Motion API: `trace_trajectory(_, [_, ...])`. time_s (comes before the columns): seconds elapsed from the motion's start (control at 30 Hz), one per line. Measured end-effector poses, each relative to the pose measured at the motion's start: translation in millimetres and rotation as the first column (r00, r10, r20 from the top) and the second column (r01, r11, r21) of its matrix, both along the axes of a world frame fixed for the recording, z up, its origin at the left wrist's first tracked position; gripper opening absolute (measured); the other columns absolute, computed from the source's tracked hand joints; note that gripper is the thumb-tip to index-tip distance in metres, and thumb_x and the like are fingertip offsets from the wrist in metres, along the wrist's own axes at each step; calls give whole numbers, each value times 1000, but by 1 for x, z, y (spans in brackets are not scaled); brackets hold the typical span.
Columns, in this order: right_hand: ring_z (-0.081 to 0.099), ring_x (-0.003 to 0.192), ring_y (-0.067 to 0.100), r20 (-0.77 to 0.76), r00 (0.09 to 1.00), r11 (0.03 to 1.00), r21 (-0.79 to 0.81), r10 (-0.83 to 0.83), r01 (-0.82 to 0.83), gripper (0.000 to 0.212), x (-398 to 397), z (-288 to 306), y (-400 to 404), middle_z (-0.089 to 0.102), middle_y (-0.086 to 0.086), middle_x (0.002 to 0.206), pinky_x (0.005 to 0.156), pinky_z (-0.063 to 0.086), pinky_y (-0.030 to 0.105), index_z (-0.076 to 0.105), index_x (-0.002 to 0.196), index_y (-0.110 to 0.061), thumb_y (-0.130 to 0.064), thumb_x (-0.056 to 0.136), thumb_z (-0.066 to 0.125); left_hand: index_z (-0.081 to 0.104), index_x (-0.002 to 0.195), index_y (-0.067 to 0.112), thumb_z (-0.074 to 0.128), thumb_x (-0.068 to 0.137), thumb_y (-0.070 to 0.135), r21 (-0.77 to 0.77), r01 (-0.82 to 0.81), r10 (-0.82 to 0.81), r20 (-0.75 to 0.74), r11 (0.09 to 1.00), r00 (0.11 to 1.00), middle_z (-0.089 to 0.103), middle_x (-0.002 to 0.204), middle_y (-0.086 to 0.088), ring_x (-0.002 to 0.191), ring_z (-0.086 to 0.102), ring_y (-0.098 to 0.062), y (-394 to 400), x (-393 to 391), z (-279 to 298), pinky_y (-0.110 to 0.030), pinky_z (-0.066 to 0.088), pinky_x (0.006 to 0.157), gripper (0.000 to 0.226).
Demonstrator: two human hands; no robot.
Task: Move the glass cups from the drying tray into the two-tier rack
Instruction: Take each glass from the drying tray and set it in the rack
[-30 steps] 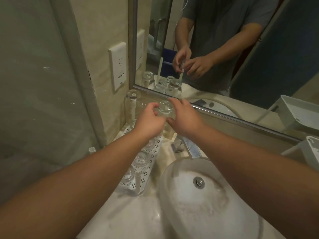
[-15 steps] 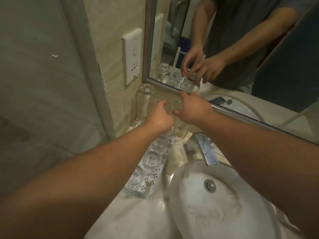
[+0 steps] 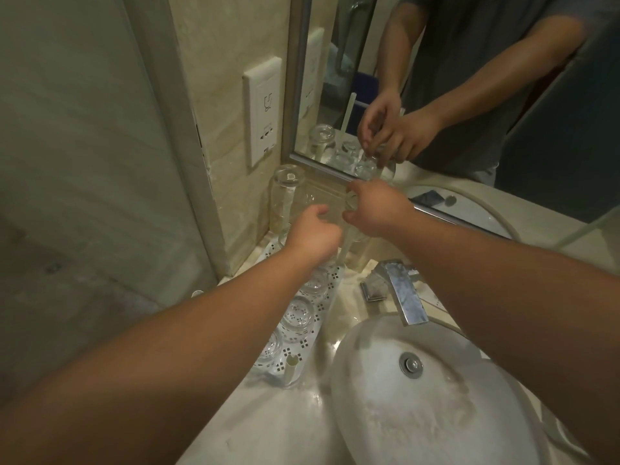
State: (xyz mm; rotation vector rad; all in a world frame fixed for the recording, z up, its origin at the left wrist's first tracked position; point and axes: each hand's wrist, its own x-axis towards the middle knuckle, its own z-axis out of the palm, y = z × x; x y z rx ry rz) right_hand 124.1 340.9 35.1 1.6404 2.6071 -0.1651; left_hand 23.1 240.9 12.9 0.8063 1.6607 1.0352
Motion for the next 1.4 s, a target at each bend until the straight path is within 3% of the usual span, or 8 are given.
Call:
trace_trajectory(0.1, [61,102,28,-46,999,1000,24,-14,15,55,2,11,-5,56,10,124,71,45,31,49,135,-25,-43,85,63,45,144,20,50,89,1,4,-49,49,79,999,996,60,114,-7,80,63,-20,-6,3,8,-35,53,74,59])
trace_trajectory(0.23, [60,104,28,-60,998,998,59,16,-12,53,3,29,-20,58,8,123,75,48,32,52,133,-29,-44,84,64,51,137,17,48,91,0,24,-182,171,240,983,956,61,91,-3,79,60,-21,-19,11,18,-36,48,69,49])
trace_trajectory(0.37, [59,100,26,-48,997,992,113,54,-48,48,3,48,-42,57,6,119,72,45,32,54,128,-31,-45,84,64,61,113,13,48,92,3,-36,-341,323,431,939,843,60,86,-3,74,58,-20,-35,20,30,-33,44,61,27])
trace_trajectory(0.5, [58,98,23,-77,995,984,167,69,-56,47,6,69,-64,59,3,116,70,43,31,55,128,-30,-46,84,64,57,91,10,50,96,13,-166,-333,365,580,928,729,58,88,-6,74,59,-23,-50,27,39,-34,48,64,9])
trace_trajectory(0.9, [51,94,16,-122,980,959,255,159,-124,49,25,106,-134,55,-1,117,72,39,29,53,130,-34,-49,85,64,65,124,5,24,83,87,-207,133,112,853,969,510,71,108,-13,94,66,-33,-91,36,59,-38,47,82,101])
trace_trajectory(1.07, [55,95,16,-122,976,949,281,182,-142,49,36,107,-154,54,-4,119,68,42,29,50,127,-37,-51,83,65,70,98,3,25,77,92,-224,172,113,862,959,494,73,104,-13,97,67,-32,-105,40,72,-36,47,82,102])
trace_trajectory(1.27, [57,90,16,-107,969,906,389,223,-166,52,53,103,-175,49,-6,121,66,48,29,46,130,-36,-52,84,63,69,107,7,37,70,95,-238,164,128,858,957,498,69,91,-10,82,67,-31,-111,46,89,-35,50,82,100])
trace_trajectory(1.4, [53,78,14,-127,962,867,473,241,-155,50,65,101,-185,50,-5,120,57,43,27,51,127,-33,-50,83,66,70,118,11,45,61,98,-220,200,100,870,955,483,72,103,-8,89,70,-30,-111,48,99,-36,53,88,107])
